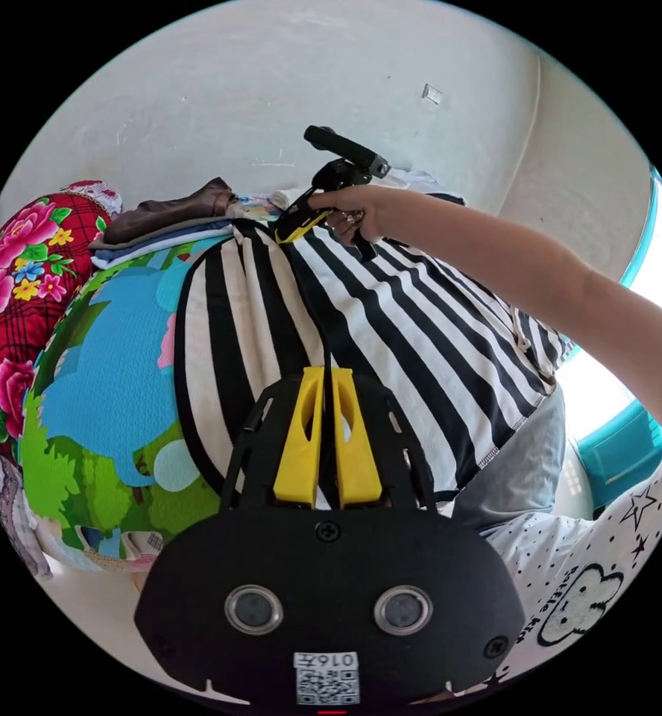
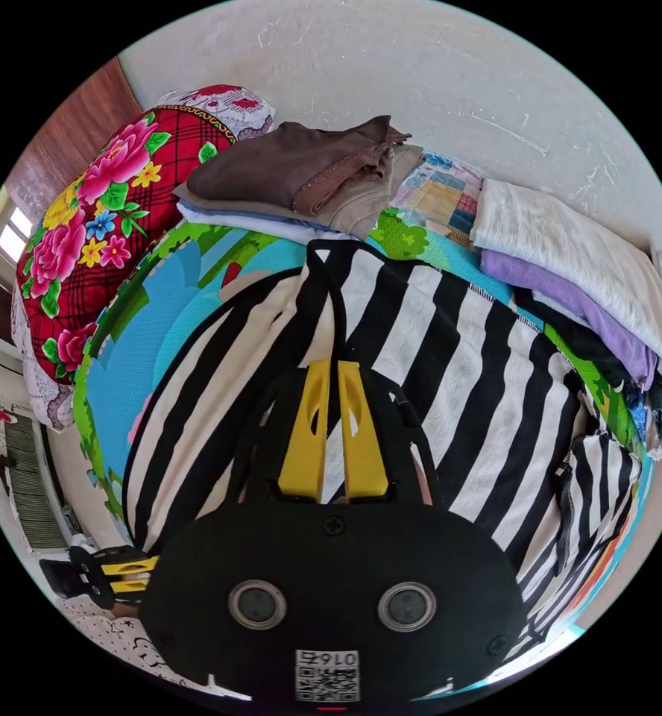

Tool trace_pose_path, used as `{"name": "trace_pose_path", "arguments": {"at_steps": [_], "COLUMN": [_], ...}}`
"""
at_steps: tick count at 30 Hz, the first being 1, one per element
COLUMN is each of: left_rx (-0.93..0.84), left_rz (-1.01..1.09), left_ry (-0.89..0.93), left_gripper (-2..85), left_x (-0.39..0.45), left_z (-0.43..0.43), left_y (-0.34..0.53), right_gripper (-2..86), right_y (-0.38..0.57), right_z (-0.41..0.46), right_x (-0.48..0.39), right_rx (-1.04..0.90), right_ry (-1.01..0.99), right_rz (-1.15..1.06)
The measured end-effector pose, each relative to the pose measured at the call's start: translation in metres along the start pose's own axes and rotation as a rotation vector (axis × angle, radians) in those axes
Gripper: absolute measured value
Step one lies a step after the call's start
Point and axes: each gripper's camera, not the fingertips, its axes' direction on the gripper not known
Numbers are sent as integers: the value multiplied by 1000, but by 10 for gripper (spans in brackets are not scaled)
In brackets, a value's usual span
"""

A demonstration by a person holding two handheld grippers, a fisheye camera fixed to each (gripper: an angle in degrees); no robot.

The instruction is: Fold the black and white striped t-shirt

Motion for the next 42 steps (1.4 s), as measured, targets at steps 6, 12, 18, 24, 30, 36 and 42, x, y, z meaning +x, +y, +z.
{"name": "trace_pose_path", "arguments": {"at_steps": [6, 12, 18, 24, 30, 36, 42], "left_rx": [44, 78, 103, 83, 109, 96, 91], "left_rz": [-72, -161, -261, -332, -371, -358, -362], "left_ry": [-16, -50, -26, 18, 99, 82, 43], "left_gripper": [-9, -9, -10, -10, -9, -9, -8], "left_x": [-20, -45, -76, -100, -112, -106, -96], "left_z": [-16, -30, -36, -33, -32, -36, -49], "left_y": [27, 59, 91, 116, 136, 146, 159], "right_gripper": [5, 4, 3, 3, 7, 37, 36], "right_y": [0, -9, -24, -38, -28, -11, 28], "right_z": [-17, -21, -7, 23, 45, 37, 3], "right_x": [8, 9, -4, -24, -55, -77, -107], "right_rx": [49, 67, 68, 13, -17, -25, 83], "right_ry": [-88, -262, -360, -418, -310, -320, -198], "right_rz": [-4, 9, 10, 22, -41, -118, -184]}}
